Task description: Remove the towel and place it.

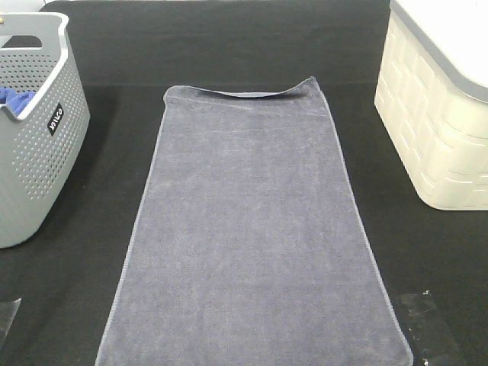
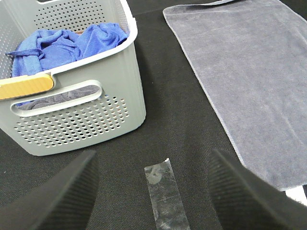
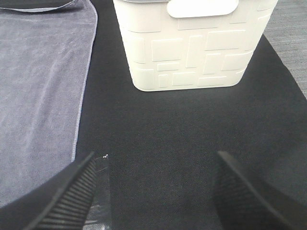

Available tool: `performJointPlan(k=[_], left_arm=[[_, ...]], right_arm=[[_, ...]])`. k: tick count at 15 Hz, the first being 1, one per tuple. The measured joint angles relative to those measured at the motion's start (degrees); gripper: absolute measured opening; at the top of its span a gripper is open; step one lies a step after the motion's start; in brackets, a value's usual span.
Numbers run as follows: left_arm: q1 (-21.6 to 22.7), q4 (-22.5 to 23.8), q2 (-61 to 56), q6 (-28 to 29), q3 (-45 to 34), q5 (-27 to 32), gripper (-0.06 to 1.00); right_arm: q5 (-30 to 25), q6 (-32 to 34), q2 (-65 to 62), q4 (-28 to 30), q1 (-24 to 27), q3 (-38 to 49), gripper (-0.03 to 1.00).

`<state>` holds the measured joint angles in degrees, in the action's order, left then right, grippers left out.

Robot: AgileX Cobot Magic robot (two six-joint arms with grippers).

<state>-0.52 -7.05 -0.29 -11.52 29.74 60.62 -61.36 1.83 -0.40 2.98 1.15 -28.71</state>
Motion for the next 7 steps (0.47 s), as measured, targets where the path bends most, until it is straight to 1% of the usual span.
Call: performJointPlan(k=[7], left_arm=[[0.00, 0.00, 0.00, -0.06, 0.00, 0.00, 0.63]], right_arm=[[0.00, 0.00, 0.00, 0.00, 0.00, 0.00, 0.65]])
